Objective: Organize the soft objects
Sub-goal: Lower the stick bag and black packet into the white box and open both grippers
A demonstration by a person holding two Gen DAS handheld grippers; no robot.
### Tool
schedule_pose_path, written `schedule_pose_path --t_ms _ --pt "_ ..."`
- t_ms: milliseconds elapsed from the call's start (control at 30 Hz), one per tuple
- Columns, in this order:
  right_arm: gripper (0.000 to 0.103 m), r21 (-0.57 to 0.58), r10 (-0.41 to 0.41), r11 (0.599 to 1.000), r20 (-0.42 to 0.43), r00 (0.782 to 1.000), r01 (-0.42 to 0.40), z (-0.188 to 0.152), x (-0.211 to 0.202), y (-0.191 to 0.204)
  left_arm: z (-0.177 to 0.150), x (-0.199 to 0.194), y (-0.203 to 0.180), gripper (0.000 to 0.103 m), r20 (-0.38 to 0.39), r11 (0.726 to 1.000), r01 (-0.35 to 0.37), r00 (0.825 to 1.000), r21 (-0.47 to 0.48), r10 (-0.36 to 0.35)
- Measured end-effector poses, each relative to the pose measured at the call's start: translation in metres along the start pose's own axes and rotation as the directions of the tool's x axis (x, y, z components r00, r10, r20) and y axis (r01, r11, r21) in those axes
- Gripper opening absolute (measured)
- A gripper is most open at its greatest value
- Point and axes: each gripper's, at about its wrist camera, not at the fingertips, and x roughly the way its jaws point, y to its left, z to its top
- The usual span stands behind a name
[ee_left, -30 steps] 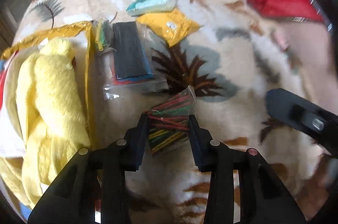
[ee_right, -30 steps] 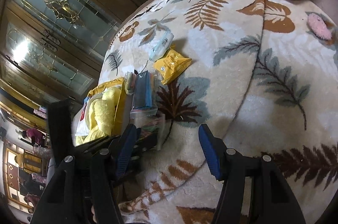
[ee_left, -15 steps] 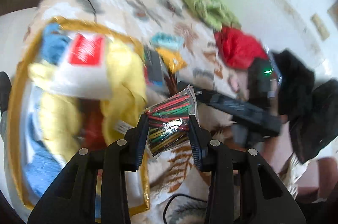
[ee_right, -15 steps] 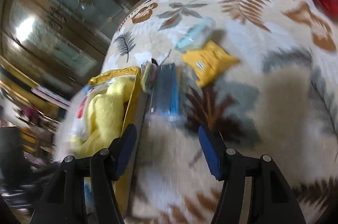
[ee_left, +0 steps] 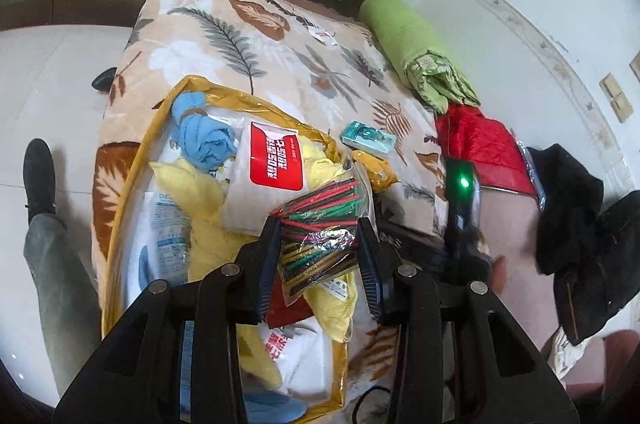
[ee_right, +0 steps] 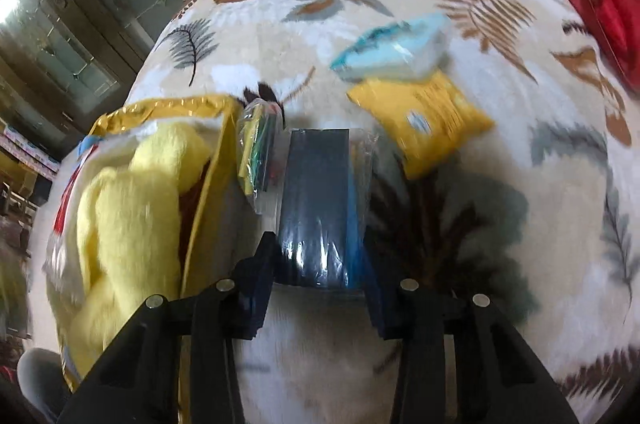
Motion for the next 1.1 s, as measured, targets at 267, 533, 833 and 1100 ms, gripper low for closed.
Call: schedule_pose_path --t_ms 267,533,833,1100 --pt "0.037 0.103 0.027 0.994 0.065 0.998 -0.033 -0.027 -0.044 -0.023 -0.006 -0.009 0.012 0.037 0.020 0.999 -0.046 0.999 -0.012 0.046" --pt "0.037 -0.092 0.309 0.950 0.140 0.941 -0.298 -0.064 -0.122 0.033 -0.026 -0.029 0.028 0.037 0.008 0.989 -0.138 0.990 -0.047 0.138" --pt "0.037 -0.276 0.319 0.904 -0.074 0.945 -0.327 -0.113 -0.087 0.112 -0.052 -0.036 0.044 0.037 -0.006 0.977 -0.193 0.981 -0.088 0.193" --pt "0.037 -0.334 0.209 0.914 -0.103 0.972 -0.232 -0.130 -0.060 0.124 -0.060 -0.020 0.036 0.037 -0.045 0.971 -0.235 0.971 -0.034 0.233"
